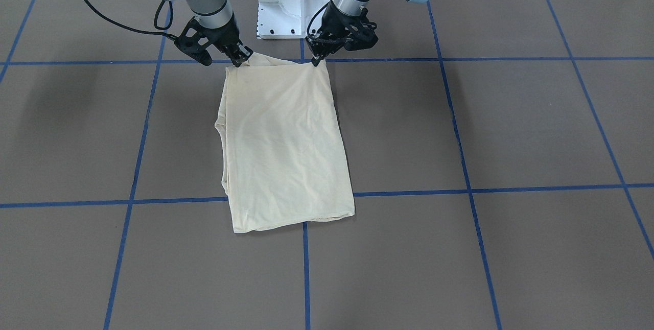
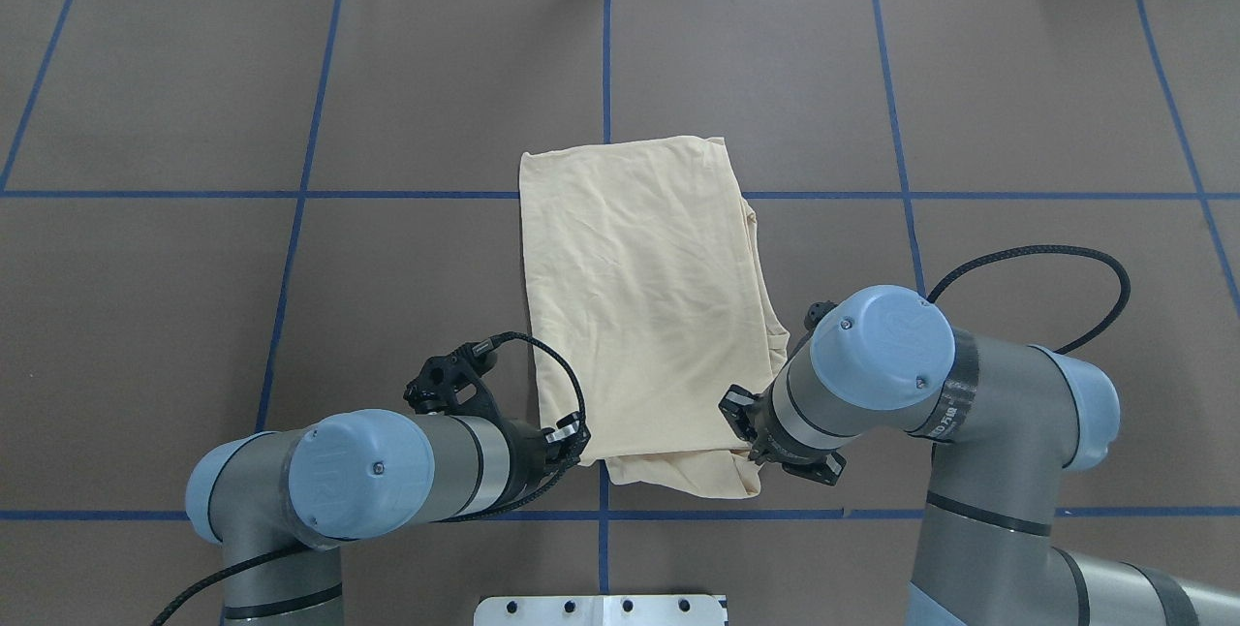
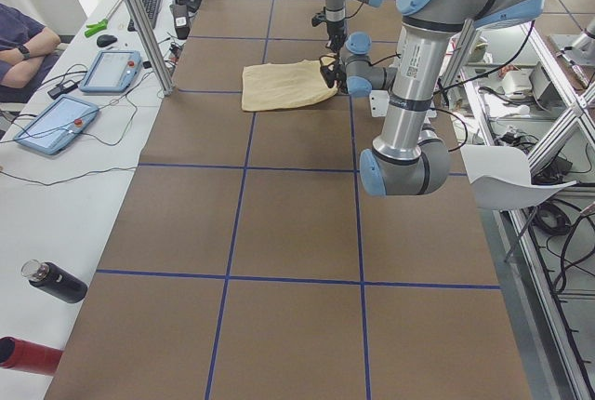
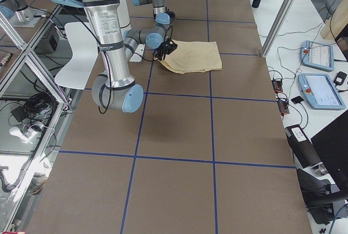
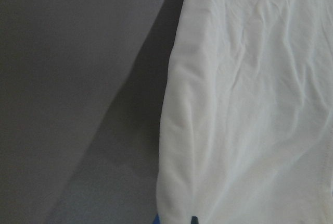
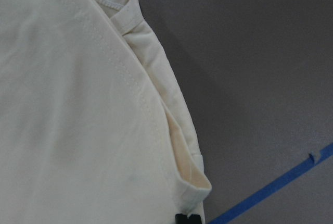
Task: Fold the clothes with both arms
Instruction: 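Lift the near edge with both grippers and fold it away from the robot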
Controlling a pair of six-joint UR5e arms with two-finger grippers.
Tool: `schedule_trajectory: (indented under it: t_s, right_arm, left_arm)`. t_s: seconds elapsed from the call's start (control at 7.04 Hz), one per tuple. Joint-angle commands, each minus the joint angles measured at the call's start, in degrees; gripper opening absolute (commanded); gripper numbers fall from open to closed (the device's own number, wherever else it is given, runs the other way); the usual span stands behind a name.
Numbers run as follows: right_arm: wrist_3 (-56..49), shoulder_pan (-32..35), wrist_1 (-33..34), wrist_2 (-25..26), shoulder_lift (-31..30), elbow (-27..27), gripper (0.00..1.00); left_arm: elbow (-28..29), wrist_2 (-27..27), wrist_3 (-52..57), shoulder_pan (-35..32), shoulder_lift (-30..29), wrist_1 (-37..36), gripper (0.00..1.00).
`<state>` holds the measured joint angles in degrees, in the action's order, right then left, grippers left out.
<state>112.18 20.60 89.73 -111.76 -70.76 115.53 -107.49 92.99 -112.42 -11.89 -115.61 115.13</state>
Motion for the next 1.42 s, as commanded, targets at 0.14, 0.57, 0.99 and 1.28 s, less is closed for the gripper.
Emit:
schedule_trajectory:
  t_s: [0.14, 0.57, 0.99, 1.28]
  right_arm:
    - [-3.1, 5.7, -0.5, -1.2, 1.7, -0.2, 0.0]
    - [-6.6, 12.9, -0.5, -1.2, 6.0, -3.8, 0.0]
    - [-7.1, 19.8, -4.4, -2.7, 13.7, -14.2, 0.0]
    - [-8.2, 23.0, -9.4, -3.3, 17.3, -23.8, 0.0]
  left_arm:
    - [-5.9, 1.0, 0.0, -0.2, 0.5, -0.8, 0.0]
    - [-5.3, 1.4, 5.4, -9.2, -1.1, -1.1, 0.0]
    - [6.4, 5.6, 10.0, -20.7, -9.1, -0.2, 0.0]
    - [16.6, 5.8, 12.3, -23.5, -10.7, 7.5, 0.0]
